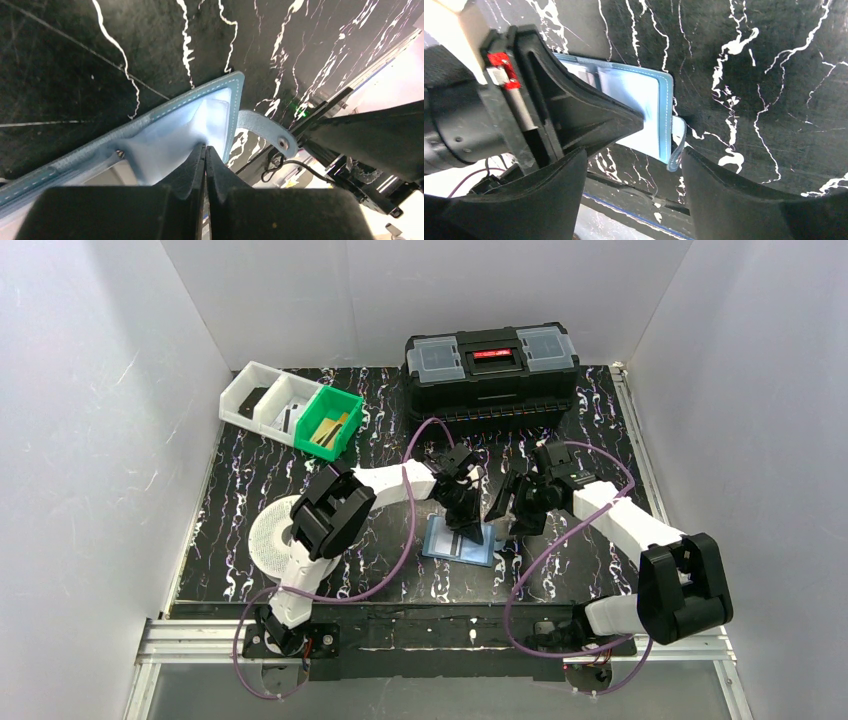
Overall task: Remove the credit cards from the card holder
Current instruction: Remove the credit card from the card holder.
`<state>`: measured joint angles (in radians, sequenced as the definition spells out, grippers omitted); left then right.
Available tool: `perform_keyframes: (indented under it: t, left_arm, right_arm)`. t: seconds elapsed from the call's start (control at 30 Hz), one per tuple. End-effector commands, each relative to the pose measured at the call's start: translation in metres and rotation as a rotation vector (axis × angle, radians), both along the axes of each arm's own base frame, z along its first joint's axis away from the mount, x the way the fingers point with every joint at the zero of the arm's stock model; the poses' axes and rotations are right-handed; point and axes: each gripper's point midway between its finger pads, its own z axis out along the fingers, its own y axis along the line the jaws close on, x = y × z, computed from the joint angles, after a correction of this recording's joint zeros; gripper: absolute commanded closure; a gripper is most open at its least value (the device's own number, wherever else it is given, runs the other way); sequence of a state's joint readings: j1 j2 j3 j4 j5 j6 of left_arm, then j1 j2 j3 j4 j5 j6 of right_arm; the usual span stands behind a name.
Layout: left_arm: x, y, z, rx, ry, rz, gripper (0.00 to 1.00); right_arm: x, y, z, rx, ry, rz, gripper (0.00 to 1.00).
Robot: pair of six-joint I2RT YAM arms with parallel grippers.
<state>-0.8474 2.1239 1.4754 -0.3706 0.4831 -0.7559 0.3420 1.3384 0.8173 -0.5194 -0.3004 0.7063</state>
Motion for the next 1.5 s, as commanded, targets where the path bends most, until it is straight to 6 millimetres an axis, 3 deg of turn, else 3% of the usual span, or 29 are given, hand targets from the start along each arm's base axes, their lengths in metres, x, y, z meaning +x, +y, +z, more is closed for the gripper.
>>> perform_keyframes:
  t: [0.0, 0.23, 0.47, 0.7, 0.83, 0.93, 1.07, 1.27, 1.47]
  left_arm:
    - [0.007, -0.009, 0.002, -0.003, 0.000, 0.002, 1.00]
    - [0.039, -0.016, -0.002, 0.012, -0.013, 0.039, 1.00]
    - [0.057, -0.011, 0.022, -0.027, -0.051, 0.030, 1.00]
    - [0.075, 0.019, 0.075, -0.086, -0.158, 0.068, 1.00]
    - [0.081, 0.050, 0.091, -0.063, -0.206, 0.109, 0.99]
    - [0.074, 0.080, 0.085, 0.004, -0.205, 0.135, 0.99]
    - [0.055, 0.102, 0.074, 0.053, -0.181, 0.132, 1.00]
    - [0.032, 0.114, 0.051, 0.074, -0.124, 0.120, 1.00]
    - [0.021, 0.112, 0.038, 0.054, -0.092, 0.116, 1.00]
  right_arm:
    - [-0.004, -0.003, 0.000, -0.008, -0.002, 0.000, 0.28]
    - [0.004, -0.001, 0.003, -0.012, -0.004, 0.013, 0.42]
    - [0.007, 0.007, 0.013, 0.029, -0.018, 0.051, 0.49]
    - [0.001, 0.041, 0.025, 0.117, -0.026, 0.137, 0.50]
    - [-0.001, 0.067, 0.021, 0.150, 0.012, 0.184, 0.51]
    - [0.000, 0.080, 0.009, 0.169, 0.062, 0.197, 0.54]
    - [0.002, 0.092, -0.003, 0.217, 0.117, 0.213, 0.60]
    - [0.003, 0.097, -0.020, 0.226, 0.165, 0.210, 0.61]
    - [-0.003, 0.089, -0.040, 0.171, 0.218, 0.194, 0.61]
